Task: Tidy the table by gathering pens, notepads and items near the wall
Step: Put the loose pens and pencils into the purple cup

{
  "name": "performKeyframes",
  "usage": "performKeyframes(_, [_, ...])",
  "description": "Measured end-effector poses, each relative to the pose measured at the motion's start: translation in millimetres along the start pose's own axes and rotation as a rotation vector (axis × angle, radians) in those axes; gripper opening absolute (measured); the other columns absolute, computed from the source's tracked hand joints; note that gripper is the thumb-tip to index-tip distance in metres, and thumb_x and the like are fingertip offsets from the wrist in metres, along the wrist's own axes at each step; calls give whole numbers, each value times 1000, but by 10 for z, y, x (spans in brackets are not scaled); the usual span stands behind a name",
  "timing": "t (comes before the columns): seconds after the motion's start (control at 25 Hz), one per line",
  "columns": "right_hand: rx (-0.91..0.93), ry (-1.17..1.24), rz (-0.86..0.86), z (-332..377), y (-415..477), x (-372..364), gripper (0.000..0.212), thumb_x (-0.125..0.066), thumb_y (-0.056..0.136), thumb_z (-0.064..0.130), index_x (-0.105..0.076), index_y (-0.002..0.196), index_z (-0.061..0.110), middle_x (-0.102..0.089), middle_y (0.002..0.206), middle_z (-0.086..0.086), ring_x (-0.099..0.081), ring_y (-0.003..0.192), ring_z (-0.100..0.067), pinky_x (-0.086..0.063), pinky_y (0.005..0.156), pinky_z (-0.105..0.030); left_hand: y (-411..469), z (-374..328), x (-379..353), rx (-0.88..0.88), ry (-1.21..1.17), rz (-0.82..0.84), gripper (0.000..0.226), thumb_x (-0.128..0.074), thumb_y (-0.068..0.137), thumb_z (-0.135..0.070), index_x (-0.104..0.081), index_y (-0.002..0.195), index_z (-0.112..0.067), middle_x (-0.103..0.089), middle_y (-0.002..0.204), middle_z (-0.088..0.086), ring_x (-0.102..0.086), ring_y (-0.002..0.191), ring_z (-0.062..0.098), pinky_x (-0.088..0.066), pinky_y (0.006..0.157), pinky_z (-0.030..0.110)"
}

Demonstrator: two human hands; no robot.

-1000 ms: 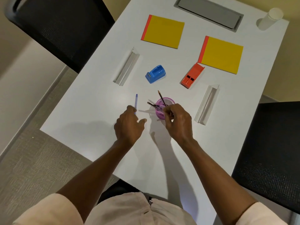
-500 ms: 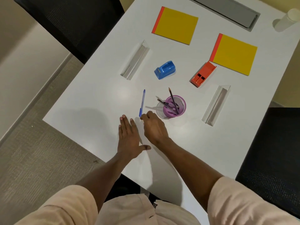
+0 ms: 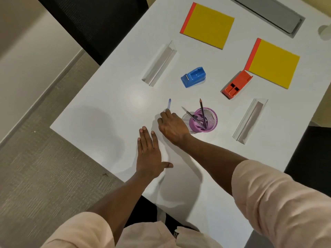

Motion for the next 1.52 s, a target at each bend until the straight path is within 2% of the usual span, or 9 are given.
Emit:
performKeyframes(0.12, [70,21,-22,32,57,-16,21,-72,92,1,-68,112,-3,-68,109,-22,-65,101,-34,-59,82,-41,4,84,-21,16,-16,-1,161,-61,66,-98,28,164,-7,40,169,25,30,160,46,2,135,57])
performKeyframes(0.28, [99,85,-75,31,53,-12,31,-76,91,8,-67,119,-2,-69,109,-19,-67,97,-29,-60,77,-37,16,95,-41,11,-8,-6,159,-59,66,-99,27,165,-9,38,170,24,29,160,45,2,136,56])
performKeyframes(0.44, [75,273,-263,168,0,200,31,-77,89,8,-68,117,-2,-68,102,-19,-66,87,-30,-60,63,-35,2,93,-28,29,-12,-21,157,-58,66,-100,30,164,-12,37,171,21,26,161,43,3,135,55])
performKeyframes(0.64, [-239,626,-342,226,-190,703,32,-65,98,12,-63,130,5,-61,111,-14,-62,91,-25,-62,64,-41,5,78,24,18,-41,-33,170,-66,62,-97,55,145,-12,28,173,28,23,163,45,-4,137,55])
performKeyframes(0.72, [-348,729,-459,125,-418,903,26,-69,95,8,-66,120,4,-61,109,-13,-63,85,-23,-61,65,-37,6,60,40,23,-27,-20,170,-68,62,-96,46,154,-8,30,172,30,25,162,46,-3,136,56])
performKeyframes(0.84, [-523,801,-662,-177,-830,1050,20,-71,92,3,-66,112,6,-65,104,-9,-64,85,-19,-55,70,-24,4,33,83,33,2,6,165,-71,62,-94,14,167,0,25,171,35,21,162,51,-7,136,59])
performKeyframes(0.92, [-693,893,-741,-438,-1093,1024,18,-71,94,7,-64,110,10,-66,104,-3,-65,87,-13,-56,76,-20,11,-42,147,-35,17,-21,164,-69,61,-97,8,168,0,25,172,34,20,162,51,-5,135,60])
performKeyframes(1.04, [-880,1062,-830,-754,-1303,823,18,-73,91,2,-66,106,8,-69,101,-3,-69,88,-14,-62,78,-28,7,-194,151,-222,80,-12,162,-70,63,-95,8,169,0,32,171,30,28,161,48,-5,135,61])
performKeyframes(1.52, [-811,887,-575,-1023,-1323,277,28,-78,92,13,-71,119,10,-67,109,-6,-69,88,-18,-64,76,-38,-31,-467,178,-242,250,64,162,-72,67,-90,17,166,0,33,168,34,26,159,53,-9,134,61])
Point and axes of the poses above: each hand's wrist, its own y-axis towards the middle knuckle, its own x-axis out of the back of the hand, z = x × y, the point moved 3 cm from there along y, towards the middle knuckle
